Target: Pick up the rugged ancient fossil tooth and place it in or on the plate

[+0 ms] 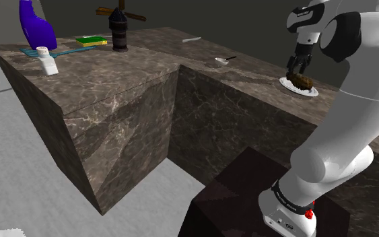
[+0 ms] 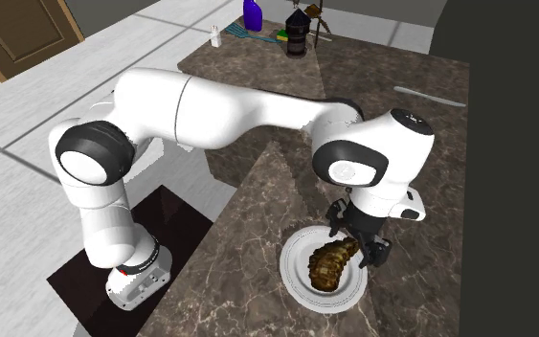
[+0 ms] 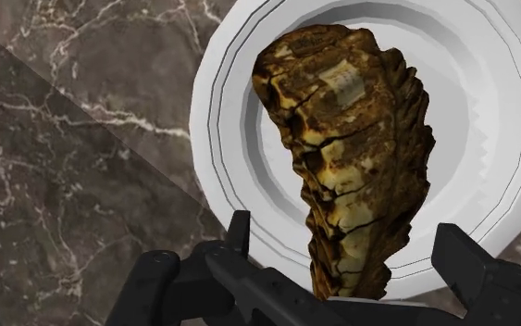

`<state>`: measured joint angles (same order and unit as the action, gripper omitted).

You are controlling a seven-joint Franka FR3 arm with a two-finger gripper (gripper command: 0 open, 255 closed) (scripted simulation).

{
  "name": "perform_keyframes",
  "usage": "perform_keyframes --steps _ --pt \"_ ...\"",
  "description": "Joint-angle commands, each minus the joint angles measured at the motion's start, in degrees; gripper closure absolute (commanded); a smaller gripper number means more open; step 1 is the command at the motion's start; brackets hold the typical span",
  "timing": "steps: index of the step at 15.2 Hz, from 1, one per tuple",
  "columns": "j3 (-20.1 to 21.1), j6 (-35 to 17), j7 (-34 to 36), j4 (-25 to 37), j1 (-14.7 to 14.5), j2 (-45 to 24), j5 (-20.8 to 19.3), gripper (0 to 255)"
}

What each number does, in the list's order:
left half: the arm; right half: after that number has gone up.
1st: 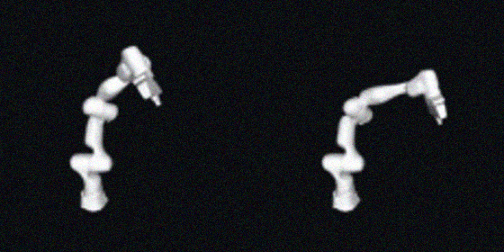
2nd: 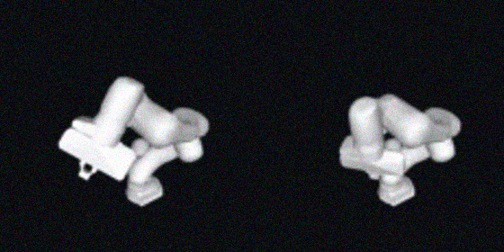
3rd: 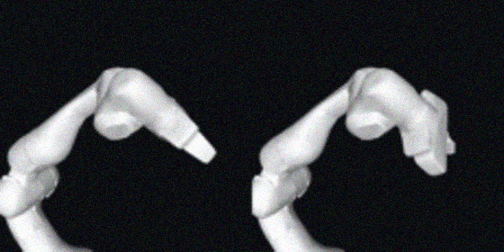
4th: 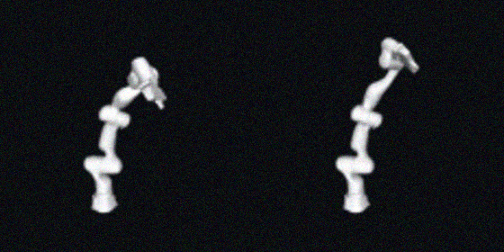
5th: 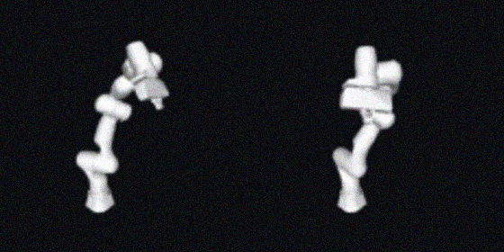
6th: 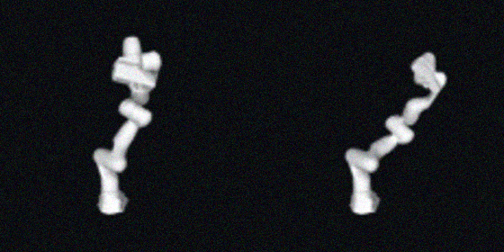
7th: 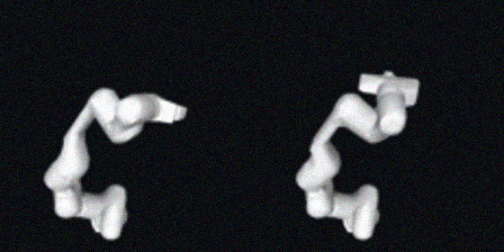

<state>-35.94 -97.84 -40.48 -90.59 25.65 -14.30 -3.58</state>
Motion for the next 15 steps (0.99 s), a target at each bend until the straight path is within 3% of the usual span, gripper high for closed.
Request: perform_keyframes --steps 1,6,7,15 --pt "-0.02 -0.32 0.04 -0.38 -0.02 0.09 -0.06 0" --pt "-0.02 -0.31 0.04 -0.37 -0.02 0.09 -0.06 0" --pt "-0.02 -0.31 0.04 -0.37 -0.02 0.09 -0.06 255" --pt "-0.04 -0.54 0.05 -0.74 -0.05 0.26 -0.15 255"
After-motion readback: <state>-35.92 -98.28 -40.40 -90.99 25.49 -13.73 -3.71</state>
